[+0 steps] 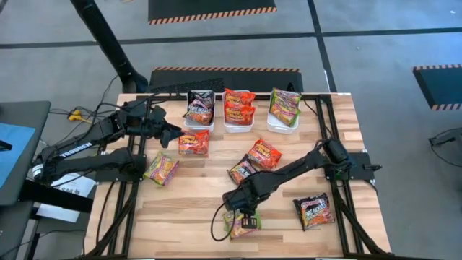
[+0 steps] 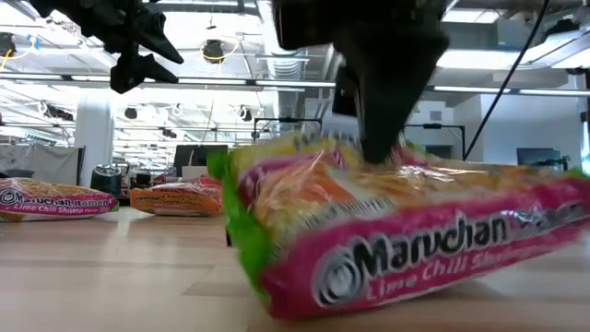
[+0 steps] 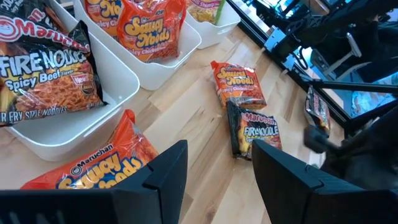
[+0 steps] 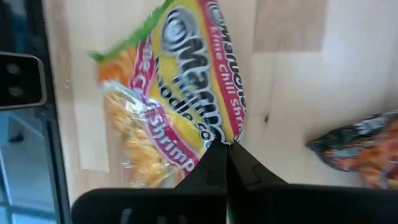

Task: Sort Maruchan noodles
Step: Put the green noodle pack into the right white bin, then put the orange noodle pack into the middle white bin

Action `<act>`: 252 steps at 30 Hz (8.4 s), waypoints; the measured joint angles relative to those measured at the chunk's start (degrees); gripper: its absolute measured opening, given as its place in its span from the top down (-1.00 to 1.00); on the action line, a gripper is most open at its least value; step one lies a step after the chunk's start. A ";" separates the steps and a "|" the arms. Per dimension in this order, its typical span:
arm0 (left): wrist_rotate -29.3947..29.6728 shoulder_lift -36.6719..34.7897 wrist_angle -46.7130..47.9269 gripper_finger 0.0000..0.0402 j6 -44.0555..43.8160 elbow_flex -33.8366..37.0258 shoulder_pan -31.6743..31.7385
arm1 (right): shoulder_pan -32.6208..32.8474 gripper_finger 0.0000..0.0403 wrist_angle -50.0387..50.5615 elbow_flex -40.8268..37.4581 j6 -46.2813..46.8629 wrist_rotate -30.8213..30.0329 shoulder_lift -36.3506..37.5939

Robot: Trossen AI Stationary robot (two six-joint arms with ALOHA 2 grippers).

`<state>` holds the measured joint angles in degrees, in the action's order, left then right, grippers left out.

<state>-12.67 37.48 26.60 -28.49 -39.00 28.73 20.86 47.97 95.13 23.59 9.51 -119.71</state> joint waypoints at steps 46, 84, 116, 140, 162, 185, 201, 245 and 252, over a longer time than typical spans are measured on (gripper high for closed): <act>3.14 0.01 -0.12 0.17 -1.51 0.00 0.02 | -21.98 0.98 29.64 -0.78 -16.20 -33.73 32.21; 14.92 0.01 -0.36 0.17 0.26 0.00 0.02 | -54.80 0.99 3.55 -29.86 -33.22 -26.99 40.43; 16.41 0.01 -0.34 0.17 0.41 0.00 0.01 | -55.95 0.32 9.57 -27.28 -25.75 -26.25 36.01; 16.48 0.01 -0.35 0.17 0.81 0.00 0.02 | -59.43 0.29 16.11 -25.39 -17.88 -6.33 30.63; 16.54 0.01 -0.32 0.17 0.83 0.00 0.02 | -64.10 0.41 15.65 -25.31 -21.24 -13.88 22.71; 16.61 0.01 -0.33 0.16 4.04 0.00 0.02 | -53.44 0.41 19.10 -25.27 -16.17 -10.90 36.95; 16.32 0.05 1.57 -0.07 5.77 0.02 -0.26 | -41.80 0.41 19.08 -25.27 2.26 -10.86 40.40; 18.12 35.28 7.94 -0.07 31.38 -6.23 -14.99 | -14.78 0.41 5.70 -25.29 32.50 -11.01 39.81; 20.98 40.86 4.60 -0.07 31.00 -6.25 -14.99 | -14.78 0.41 5.73 -25.29 32.46 -11.08 39.81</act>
<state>8.32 78.35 31.20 2.51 -45.25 13.74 6.09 53.69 69.84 56.05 -1.56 -79.90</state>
